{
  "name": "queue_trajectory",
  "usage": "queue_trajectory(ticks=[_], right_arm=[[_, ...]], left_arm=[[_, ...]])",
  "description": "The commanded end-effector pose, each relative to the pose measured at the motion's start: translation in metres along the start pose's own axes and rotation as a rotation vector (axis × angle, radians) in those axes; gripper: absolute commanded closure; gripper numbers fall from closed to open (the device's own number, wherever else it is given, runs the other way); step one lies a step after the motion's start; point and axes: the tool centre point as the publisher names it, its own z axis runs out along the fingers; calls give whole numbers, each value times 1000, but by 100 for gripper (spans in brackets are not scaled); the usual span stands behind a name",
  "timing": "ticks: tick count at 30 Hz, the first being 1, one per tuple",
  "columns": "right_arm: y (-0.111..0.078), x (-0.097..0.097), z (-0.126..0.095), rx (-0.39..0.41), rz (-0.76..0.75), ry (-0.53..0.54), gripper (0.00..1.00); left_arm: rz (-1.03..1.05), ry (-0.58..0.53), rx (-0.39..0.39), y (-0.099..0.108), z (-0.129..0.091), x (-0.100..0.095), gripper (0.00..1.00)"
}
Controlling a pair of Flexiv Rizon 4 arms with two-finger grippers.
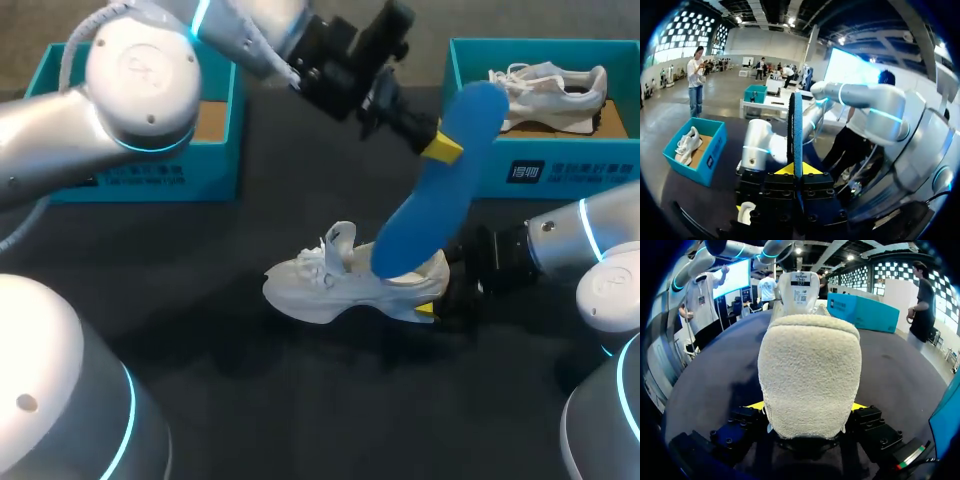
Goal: Take the shoe out of the shoebox, open the shoe tongue, remove and reinsert the insole, then place the shoe into the shoebox
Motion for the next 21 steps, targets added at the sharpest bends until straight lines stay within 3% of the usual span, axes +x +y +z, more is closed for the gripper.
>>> queue_trajectory(ticks=[1, 10, 21], right_arm=[[-3, 0, 6, 7, 1, -2, 100], [-3, 0, 6, 7, 1, -2, 100], [-3, 0, 6, 7, 1, -2, 100]], left_arm=[[-78, 48, 81, 5, -21, 13, 100], [-227, 166, 219, -17, -43, 38, 100], [-365, 261, 293, -28, -58, 59, 100]])
